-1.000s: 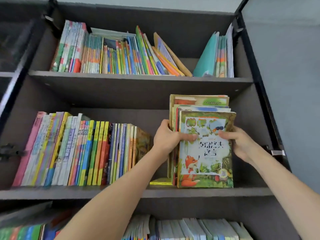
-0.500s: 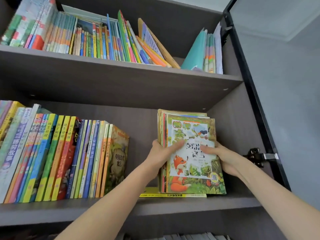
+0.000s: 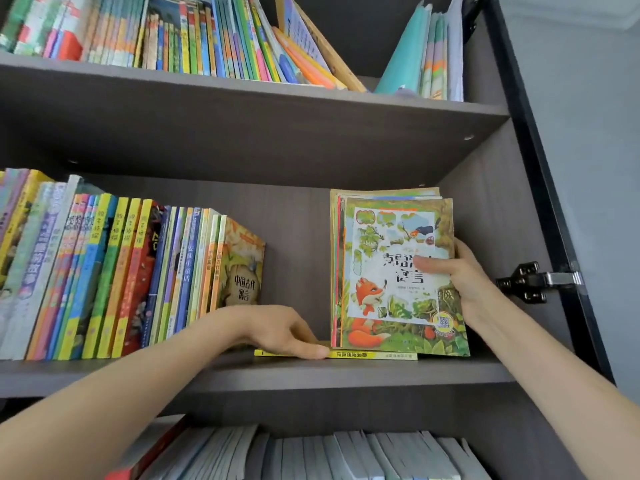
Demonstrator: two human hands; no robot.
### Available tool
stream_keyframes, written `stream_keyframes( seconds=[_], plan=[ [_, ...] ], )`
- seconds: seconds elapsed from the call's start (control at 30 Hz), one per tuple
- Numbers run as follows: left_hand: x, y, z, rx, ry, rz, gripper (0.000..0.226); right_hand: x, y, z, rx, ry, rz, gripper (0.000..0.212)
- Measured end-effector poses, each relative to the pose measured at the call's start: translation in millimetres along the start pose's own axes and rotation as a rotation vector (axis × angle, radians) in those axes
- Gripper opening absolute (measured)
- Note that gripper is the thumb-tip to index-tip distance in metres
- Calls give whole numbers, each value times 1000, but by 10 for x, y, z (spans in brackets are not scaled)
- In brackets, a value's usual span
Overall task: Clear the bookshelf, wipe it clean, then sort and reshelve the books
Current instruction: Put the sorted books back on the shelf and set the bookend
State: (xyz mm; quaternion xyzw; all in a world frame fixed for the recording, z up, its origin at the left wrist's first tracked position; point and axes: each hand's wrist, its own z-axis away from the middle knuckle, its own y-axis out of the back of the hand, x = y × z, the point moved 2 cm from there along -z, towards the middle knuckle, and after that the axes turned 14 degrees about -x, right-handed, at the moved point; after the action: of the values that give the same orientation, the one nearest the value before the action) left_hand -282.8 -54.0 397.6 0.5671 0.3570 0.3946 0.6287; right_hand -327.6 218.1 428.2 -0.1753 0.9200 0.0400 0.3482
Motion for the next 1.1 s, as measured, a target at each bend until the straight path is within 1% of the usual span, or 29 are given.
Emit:
stream_keyframes(
  seconds=[0.07, 0.1, 0.23, 0.3, 0.37, 0.57, 0.67, 0.73, 0.77, 0.83, 0.87, 0.9, 0.97, 1.1],
  plan=[
    [-6, 39, -27, 38, 23, -79, 59, -30, 29, 74, 70, 28, 0, 97],
    [5, 45, -41, 38, 25, -131, 58, -35, 57, 110, 101, 35, -3, 95],
    [110, 3, -102, 72, 27, -403, 53, -43, 117, 189, 179, 53, -33, 103],
    [142, -38, -149, 105, 85, -584, 45, -57, 143, 213, 204, 69, -58, 102],
    [92, -41, -136, 152, 128, -661, 35, -69, 159, 226, 224, 88, -97, 98],
    [-175, 47, 50, 310, 186, -605, 27, -64, 183, 144, 247, 112, -257, 95],
    [-214, 75, 64, 380, 202, -601, 26, -39, 206, 98, 241, 125, -292, 86],
    [-229, 109, 53, 391, 201, -597, 25, -25, 223, 83, 220, 129, -296, 82],
    [-243, 128, 52, 392, 201, -595, 24, -13, 228, 77, 216, 134, -303, 84],
    [-274, 176, 61, 405, 200, -598, 25, -5, 233, 70, 212, 139, -310, 99],
    [-300, 194, 79, 413, 197, -595, 25, -4, 217, 71, 205, 127, -310, 102],
    [-331, 210, 95, 421, 190, -585, 25, -12, 195, 75, 188, 126, -314, 96],
    [-401, 241, 134, 443, 174, -560, 25, -36, 130, 104, 142, 127, -342, 69],
    [-508, 278, 150, 458, 185, -504, 17, -54, 41, 132, 83, 115, -399, 44]
  ],
)
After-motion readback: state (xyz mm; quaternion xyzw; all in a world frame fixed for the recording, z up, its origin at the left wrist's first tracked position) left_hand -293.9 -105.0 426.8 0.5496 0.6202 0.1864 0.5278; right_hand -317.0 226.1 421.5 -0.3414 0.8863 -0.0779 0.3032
